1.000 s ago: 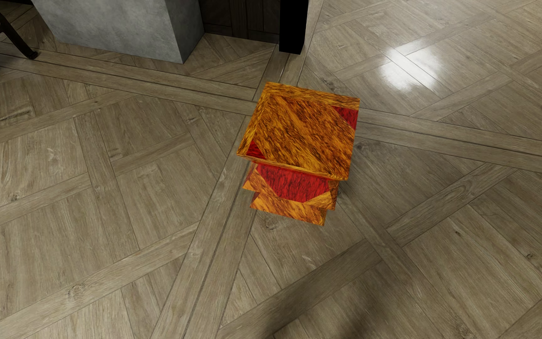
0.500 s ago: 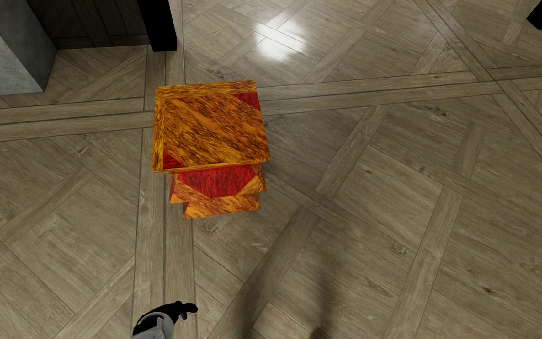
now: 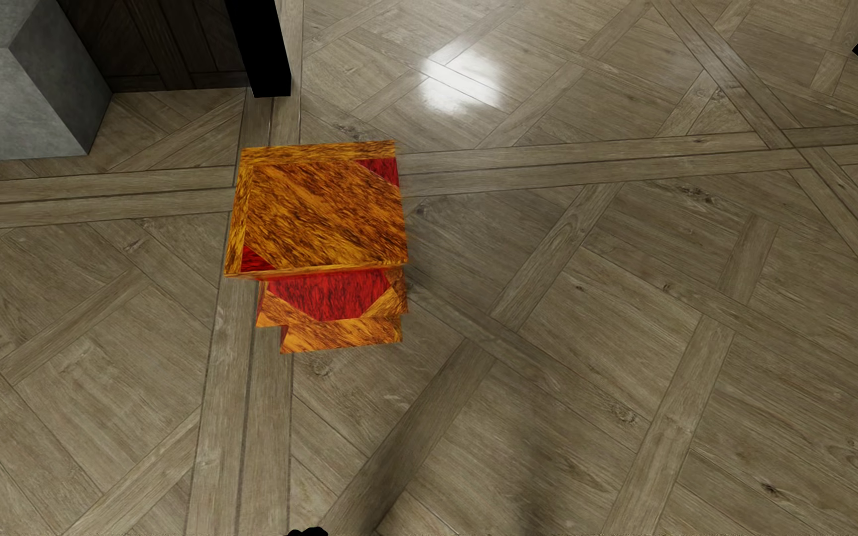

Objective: Walk towards the endtable

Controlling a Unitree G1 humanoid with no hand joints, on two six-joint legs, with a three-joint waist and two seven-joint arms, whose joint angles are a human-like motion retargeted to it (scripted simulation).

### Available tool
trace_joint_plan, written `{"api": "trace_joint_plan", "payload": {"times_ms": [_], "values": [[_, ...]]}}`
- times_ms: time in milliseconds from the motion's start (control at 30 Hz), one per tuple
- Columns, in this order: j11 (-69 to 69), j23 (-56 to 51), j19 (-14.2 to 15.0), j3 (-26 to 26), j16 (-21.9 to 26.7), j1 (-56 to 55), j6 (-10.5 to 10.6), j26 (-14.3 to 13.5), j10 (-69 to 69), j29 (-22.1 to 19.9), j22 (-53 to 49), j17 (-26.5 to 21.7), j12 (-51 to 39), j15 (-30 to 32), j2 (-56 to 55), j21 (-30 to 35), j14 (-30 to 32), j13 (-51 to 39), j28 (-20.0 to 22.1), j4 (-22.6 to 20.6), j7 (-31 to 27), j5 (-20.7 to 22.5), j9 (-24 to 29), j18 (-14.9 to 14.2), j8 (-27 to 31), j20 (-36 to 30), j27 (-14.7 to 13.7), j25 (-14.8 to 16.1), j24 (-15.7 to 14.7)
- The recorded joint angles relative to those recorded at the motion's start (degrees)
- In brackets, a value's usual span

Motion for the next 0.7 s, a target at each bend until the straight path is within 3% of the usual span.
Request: {"api": "trace_joint_plan", "payload": {"times_ms": [100,167,200,267,433,467,500,533,567,700], "values": [[-0.6,-1.3,-2.9,-0.3,-0.7,-3.0,0.9,0.5,1.5,-0.9,3.6,0.3,1.4,-0.6,-0.1,2.2,2.0,-0.6,-4.0,4.5,-3.5,4.5,0.6,-2.0,-2.4,-4.0,-0.7,-1.1,1.5],[-0.2,-0.2,-4.5,-0.4,-0.8,-6.1,1.8,0.1,2.7,-1.6,2.9,1.1,2.1,-1.2,-0.6,2.4,3.2,-1.2,-0.7,6.8,-7.2,6.9,1.2,-3.0,-4.9,-4.1,-0.4,0.7,0.4],[0.2,0.8,-5.2,-0.3,-0.6,-7.6,2.3,0.1,3.4,-1.6,2.1,1.1,2.1,-1.6,-0.9,2.7,3.7,-1.5,1.2,7.3,-8.9,7.6,1.6,-2.4,-6.3,-4.3,0.0,1.5,0.6],[0.6,3.1,-6.3,0.2,-0.3,-10.2,3.4,0.7,5.3,-1.0,0.1,-0.1,1.4,-2.2,-1.3,4.8,4.0,-2.2,1.0,7.7,-9.8,8.1,2.2,3.5,-8.8,-5.0,1.0,1.5,2.4],[1.3,4.5,-7.1,1.2,-0.1,-14.7,4.9,1.0,16.8,0.2,-3.0,-3.2,-0.8,-2.8,-1.8,7.2,-5.0,-4.2,-1.6,-2.5,-12.5,6.2,2.4,2.5,-13.2,-6.7,1.9,1.5,6.6],[1.1,3.8,-7.2,1.2,-0.1,-14.2,5.1,0.6,16.8,-0.7,-3.6,-3.3,-0.3,-2.8,-1.7,7.3,-5.3,-4.9,-1.9,-5.4,-13.2,5.9,2.2,2.0,-13.8,-6.4,1.6,1.9,6.4],[0.6,3.0,-7.2,1.1,-0.2,-13.0,5.2,0.1,15.4,-1.4,-3.9,-3.5,0.3,-2.7,-1.5,7.4,-4.2,-5.5,-2.2,-8.4,-14.8,5.9,2.0,3.6,-14.1,-5.7,1.2,2.4,5.5],[0.0,2.3,-7.2,0.9,-0.5,-10.9,5.3,-0.5,12.0,-1.9,-4.0,-3.6,1.0,-2.4,-1.1,7.5,-4.8,-6.1,-2.6,-9.5,-14.5,6.0,1.6,7.2,-14.3,-5.0,0.8,3.0,4.3],[-0.6,1.7,-7.1,0.8,-0.8,-8.3,5.4,-0.9,7.9,-2.2,-3.6,-3.6,1.7,-2.0,-0.7,7.7,-5.7,-6.7,-3.2,-9.9,-13.8,6.1,1.3,8.3,-14.1,-4.9,0.6,3.5,3.2],[0.4,-0.7,-6.7,0.1,-1.7,-3.8,4.4,-0.9,0.5,-4.9,1.3,-2.2,-0.2,-2.0,-0.8,6.3,-3.3,-6.5,-5.5,-11.6,-11.9,4.9,0.6,7.5,-12.8,-10.0,-0.2,5.2,2.7]]}}
